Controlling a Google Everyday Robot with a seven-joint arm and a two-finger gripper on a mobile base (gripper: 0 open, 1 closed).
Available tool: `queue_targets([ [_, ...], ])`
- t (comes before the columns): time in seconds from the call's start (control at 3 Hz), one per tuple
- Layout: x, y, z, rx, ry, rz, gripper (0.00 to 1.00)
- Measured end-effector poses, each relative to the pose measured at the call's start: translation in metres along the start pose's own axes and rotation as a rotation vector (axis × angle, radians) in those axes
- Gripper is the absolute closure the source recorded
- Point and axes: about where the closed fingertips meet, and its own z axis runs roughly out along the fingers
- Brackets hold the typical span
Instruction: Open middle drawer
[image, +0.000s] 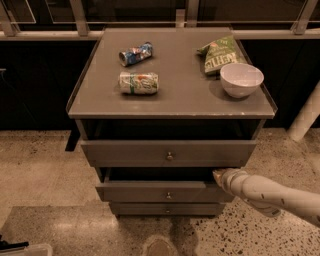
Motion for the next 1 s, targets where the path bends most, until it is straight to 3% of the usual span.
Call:
queue_targets([
  [0.33,0.008,0.001,0.011,-0.033,0.033,-0.005,1.00],
  [1.0,0.013,0.004,0.037,-0.101,0.054,-0.113,1.00],
])
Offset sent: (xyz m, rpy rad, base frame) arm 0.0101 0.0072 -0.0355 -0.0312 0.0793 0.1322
